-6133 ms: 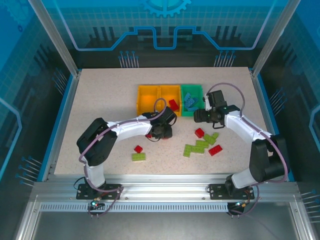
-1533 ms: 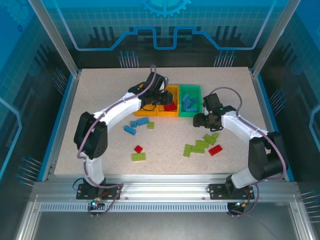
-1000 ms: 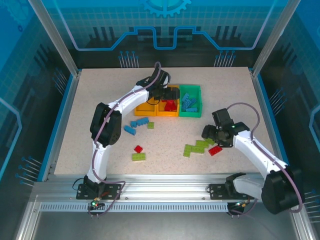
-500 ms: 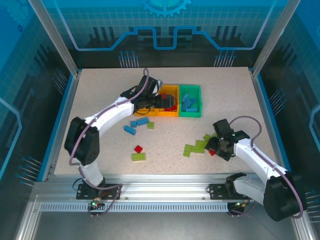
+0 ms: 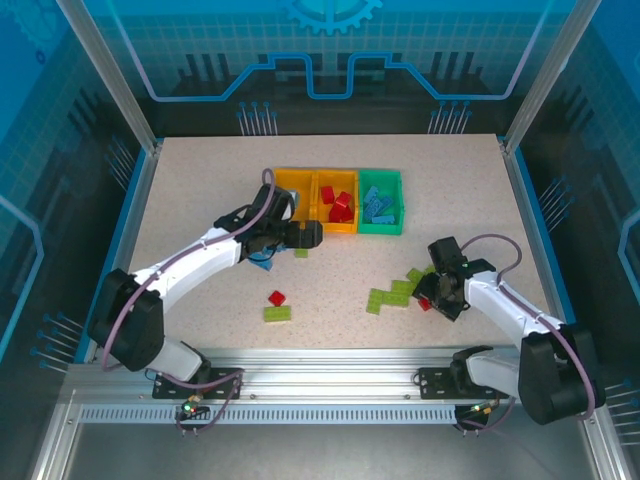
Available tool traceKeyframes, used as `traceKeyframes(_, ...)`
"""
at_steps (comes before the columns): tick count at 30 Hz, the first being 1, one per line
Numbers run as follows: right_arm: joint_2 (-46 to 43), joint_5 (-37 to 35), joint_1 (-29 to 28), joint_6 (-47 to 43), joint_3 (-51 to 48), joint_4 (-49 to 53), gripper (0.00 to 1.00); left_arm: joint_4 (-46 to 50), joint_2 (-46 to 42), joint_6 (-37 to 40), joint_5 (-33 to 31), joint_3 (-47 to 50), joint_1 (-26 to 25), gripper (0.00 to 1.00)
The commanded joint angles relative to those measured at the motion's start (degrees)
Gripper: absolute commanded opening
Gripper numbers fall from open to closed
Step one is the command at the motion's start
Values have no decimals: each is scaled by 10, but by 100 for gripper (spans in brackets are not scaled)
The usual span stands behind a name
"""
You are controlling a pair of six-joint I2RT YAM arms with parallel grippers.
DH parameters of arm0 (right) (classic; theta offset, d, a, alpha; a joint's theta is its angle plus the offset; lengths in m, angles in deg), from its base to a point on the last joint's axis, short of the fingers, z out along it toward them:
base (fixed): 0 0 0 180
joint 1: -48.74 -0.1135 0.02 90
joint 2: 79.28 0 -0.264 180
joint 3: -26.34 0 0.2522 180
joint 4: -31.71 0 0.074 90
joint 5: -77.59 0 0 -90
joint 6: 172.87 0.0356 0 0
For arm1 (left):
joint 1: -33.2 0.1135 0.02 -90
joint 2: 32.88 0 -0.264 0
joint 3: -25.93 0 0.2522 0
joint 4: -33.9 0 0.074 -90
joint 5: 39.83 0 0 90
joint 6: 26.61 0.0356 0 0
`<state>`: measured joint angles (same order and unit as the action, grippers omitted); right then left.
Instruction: Sort the legos into containers by color
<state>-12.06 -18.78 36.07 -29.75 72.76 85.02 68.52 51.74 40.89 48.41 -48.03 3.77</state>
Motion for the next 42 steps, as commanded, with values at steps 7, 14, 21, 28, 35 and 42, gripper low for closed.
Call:
traceKeyframes(7,9,9,44,-24,-18,-15,55,22,-69,-7,-35,57,-2,99)
traceKeyframes(14,31,15,54,-42,-13,-26,39,32,-94,-15,-48,95,-2,99)
traceKeyframes(21,17,14,50,-52,-4,-16,19,53,-102,-16,-61,110,-2,99)
traceKeyframes(28,-64,8,-34,-91,70,-18,19,81,-82,-22,-55,138,-4,99)
traceKeyframes(35,44,23,-128,-161,225,-51,19,94,-90,-62,-48,173,-12,99)
traceKeyframes(42,231,50,-154,-220,402,-82,19,97,-91,-95,-45,186,-36,99)
